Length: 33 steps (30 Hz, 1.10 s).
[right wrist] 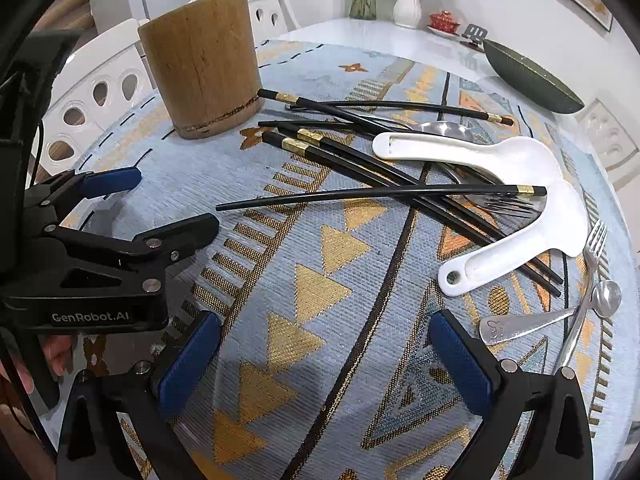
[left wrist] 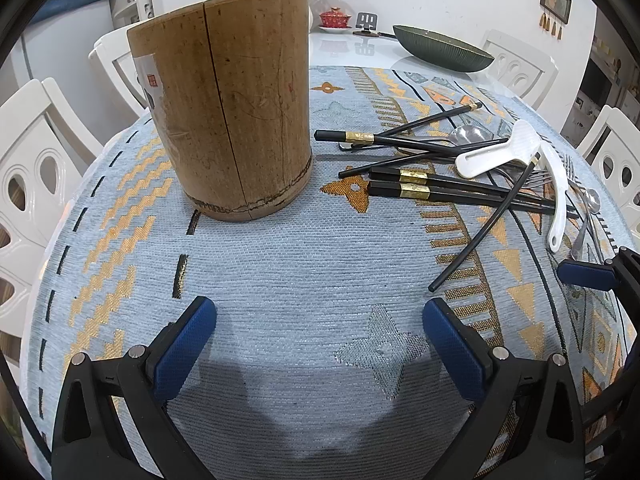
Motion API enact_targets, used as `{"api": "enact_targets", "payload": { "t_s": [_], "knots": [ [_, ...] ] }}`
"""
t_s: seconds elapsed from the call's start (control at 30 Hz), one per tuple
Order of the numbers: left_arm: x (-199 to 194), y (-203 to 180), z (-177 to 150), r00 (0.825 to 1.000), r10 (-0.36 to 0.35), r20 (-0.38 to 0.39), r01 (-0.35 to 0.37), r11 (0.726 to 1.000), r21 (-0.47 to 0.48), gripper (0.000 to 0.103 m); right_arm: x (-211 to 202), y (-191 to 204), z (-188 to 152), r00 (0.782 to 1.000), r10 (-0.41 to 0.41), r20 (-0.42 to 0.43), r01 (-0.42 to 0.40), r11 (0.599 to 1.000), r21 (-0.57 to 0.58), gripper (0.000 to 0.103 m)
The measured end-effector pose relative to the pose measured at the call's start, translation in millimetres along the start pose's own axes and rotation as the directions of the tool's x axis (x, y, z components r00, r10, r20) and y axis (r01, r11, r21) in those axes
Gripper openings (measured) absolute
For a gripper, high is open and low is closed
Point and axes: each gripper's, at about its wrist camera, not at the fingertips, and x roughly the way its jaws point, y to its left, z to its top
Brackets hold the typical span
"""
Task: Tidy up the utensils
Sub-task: 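Lift the wooden holder with the left gripper while the right gripper grasps a black chopstick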
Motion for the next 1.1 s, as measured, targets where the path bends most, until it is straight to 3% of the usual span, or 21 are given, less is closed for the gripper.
{"api": "enact_targets", "payload": {
  "t_s": [0.33,0.5,0.63,0.73,0.8,0.93,1.03,1.1],
  "knots": [
    [-7,8,2,0.999,0.024,0.021,-0.023,0.999,-0.028,0.103,8,-4,19,0.985,0.023,-0.172,-0.026,1.0,-0.017,0.103],
    [-17,19,16,0.988,0.101,0.115,-0.102,0.995,0.0,0.103,10,-6,22,0.978,0.024,-0.207,-0.03,0.999,-0.028,0.103],
    [-22,19,26,0.979,0.118,0.167,-0.128,0.99,0.05,0.103,11,-8,25,0.972,0.027,-0.234,-0.034,0.999,-0.025,0.103],
    [-24,19,42,0.972,0.106,0.208,-0.124,0.989,0.077,0.103,17,-10,37,0.952,0.042,-0.303,-0.048,0.999,-0.013,0.103],
    [-23,24,59,0.965,0.114,0.236,-0.131,0.99,0.059,0.103,15,-19,46,0.936,0.121,-0.33,-0.106,0.992,0.065,0.102],
    [-13,44,82,0.964,0.115,0.241,-0.104,0.993,-0.058,0.103,-3,-54,70,0.918,0.294,-0.267,-0.207,0.928,0.31,0.099],
    [-10,47,79,0.949,0.135,0.284,-0.118,0.99,-0.076,0.103,-10,-92,86,0.902,0.38,-0.203,-0.242,0.836,0.492,0.099],
    [-10,44,78,0.941,0.147,0.303,-0.133,0.989,-0.067,0.103,-6,-125,90,0.88,0.443,-0.17,-0.248,0.736,0.63,0.099]
  ]
}}
